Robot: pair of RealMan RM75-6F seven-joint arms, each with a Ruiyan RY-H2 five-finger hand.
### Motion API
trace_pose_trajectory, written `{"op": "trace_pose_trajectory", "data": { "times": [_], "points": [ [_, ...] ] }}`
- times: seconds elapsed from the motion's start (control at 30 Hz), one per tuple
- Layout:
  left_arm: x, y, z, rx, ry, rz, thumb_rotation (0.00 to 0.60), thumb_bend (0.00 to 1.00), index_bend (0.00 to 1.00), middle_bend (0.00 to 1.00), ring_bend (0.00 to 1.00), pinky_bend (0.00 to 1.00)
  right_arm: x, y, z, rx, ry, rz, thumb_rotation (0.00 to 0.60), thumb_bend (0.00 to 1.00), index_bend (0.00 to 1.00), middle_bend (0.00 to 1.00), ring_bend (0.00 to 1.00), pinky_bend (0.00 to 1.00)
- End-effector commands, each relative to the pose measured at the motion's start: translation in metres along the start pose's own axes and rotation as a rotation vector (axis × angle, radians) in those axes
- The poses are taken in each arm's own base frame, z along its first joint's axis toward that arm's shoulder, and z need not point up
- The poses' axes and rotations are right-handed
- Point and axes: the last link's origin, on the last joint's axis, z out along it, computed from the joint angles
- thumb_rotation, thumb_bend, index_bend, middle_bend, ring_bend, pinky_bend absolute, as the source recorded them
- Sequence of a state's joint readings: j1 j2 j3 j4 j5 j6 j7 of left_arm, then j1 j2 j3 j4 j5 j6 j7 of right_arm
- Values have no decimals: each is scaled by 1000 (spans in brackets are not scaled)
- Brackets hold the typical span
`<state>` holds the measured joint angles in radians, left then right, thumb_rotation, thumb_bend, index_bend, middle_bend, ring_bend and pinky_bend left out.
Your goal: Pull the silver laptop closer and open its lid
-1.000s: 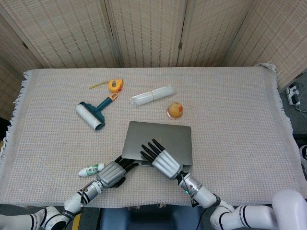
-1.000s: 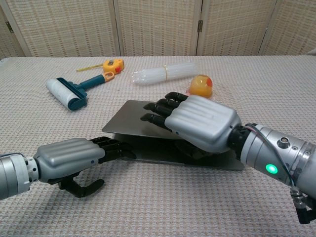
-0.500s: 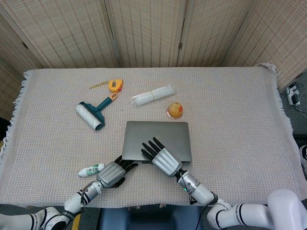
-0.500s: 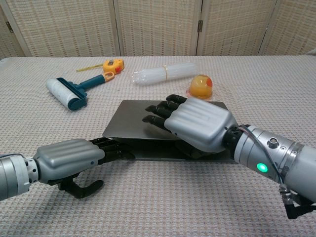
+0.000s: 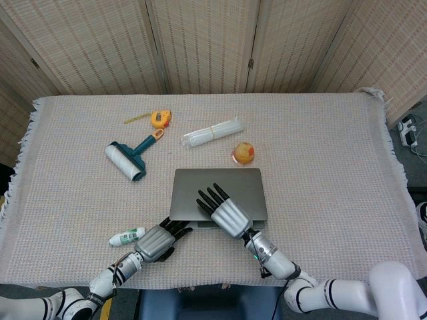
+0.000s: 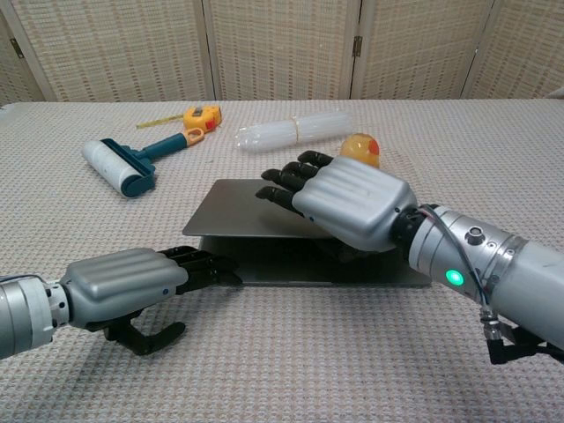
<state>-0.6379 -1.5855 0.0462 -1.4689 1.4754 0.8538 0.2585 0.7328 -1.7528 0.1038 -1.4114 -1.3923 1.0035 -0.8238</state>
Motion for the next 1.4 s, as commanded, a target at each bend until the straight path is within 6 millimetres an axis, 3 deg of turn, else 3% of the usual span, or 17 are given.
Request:
{"op": "trace_pose_trajectory", "data": {
  "times": [0.03,0.6,1.4],
  "points": [
    [0,0,0,-1,-1,2,600,647,49,16,0,0,9,8,3,-25,20,9,600,620,0,0,0,0],
    [-2,3,0,0,-11,17,600,646,58,24,0,0,52,50,31,-149,76,90,600,620,0,0,0,0],
    [-1,8,0,-8,-17,28,600,646,60,25,0,0,76,106,89,-330,55,124,600,620,0,0,0,0]
  ]
}}
